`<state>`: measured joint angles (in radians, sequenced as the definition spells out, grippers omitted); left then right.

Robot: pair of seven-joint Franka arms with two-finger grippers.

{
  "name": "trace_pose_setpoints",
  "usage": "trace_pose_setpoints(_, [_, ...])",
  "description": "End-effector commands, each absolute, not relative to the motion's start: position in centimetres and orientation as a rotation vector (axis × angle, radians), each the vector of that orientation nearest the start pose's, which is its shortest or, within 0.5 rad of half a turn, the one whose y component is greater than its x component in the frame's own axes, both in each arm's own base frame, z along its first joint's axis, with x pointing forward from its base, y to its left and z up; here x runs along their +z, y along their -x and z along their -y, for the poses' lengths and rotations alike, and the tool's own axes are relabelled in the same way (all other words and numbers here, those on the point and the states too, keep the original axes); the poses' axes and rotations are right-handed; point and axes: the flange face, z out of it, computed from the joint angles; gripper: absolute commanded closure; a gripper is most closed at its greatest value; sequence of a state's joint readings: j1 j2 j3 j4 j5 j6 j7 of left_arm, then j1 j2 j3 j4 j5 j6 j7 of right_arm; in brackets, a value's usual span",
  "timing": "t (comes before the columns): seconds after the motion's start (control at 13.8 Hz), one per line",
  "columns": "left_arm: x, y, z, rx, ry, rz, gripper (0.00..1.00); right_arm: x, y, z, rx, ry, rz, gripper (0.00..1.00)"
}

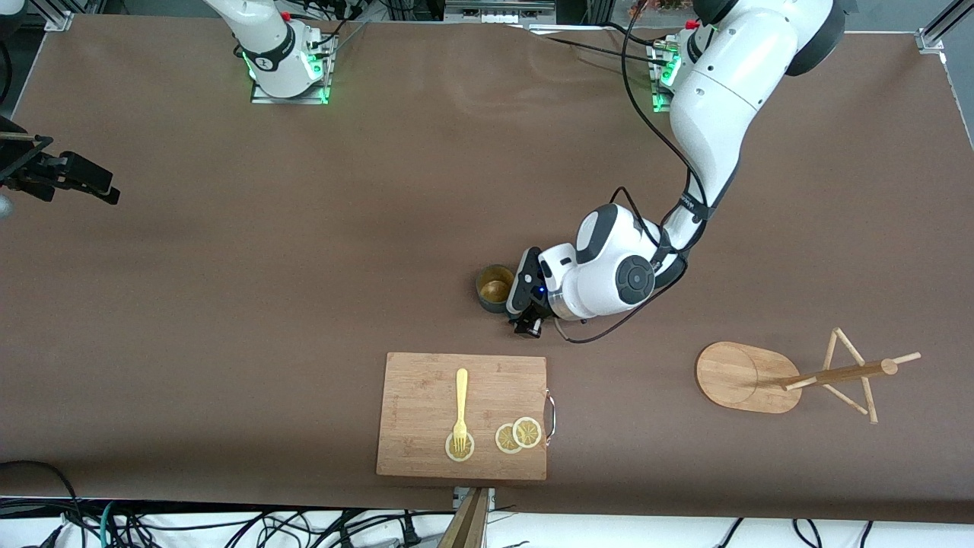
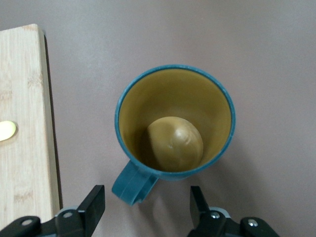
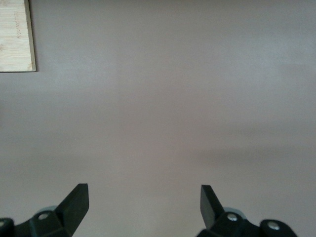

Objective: Pass cup and hang on rack
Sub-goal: 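Lower the left gripper and grasp the mug handle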

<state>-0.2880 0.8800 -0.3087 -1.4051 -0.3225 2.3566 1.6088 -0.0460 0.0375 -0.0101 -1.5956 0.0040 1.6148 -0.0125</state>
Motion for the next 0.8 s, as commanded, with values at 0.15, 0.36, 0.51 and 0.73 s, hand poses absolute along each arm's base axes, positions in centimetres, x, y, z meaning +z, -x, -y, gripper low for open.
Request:
trace_pose_setpoints(0.15, [21.46, -62.82, 39.39, -0.536, 2.021, -2.8, 0.26, 59.73, -56.63, 3.01, 0.03, 3.12, -0.085, 0.0])
trace_pose_setpoints(0.36, [21.43, -62.88, 39.44, -0.554, 2.008, -2.796, 0.48, 59.73, -56.63, 3.01, 0.03, 3.12, -0.085, 0.0])
trace_pose_setpoints(0.51, [21.34, -62.94, 39.27, -0.553, 2.006, -2.797, 0.51, 59.73, -56.63, 3.01, 0.03, 3.12, -0.085, 0.0])
trace_pose_setpoints(0.73, [21.18, -63.0, 38.99, -0.548, 2.019, -2.793, 0.64, 59.73, -56.63, 3.01, 0.03, 3.12, -0.083, 0.0])
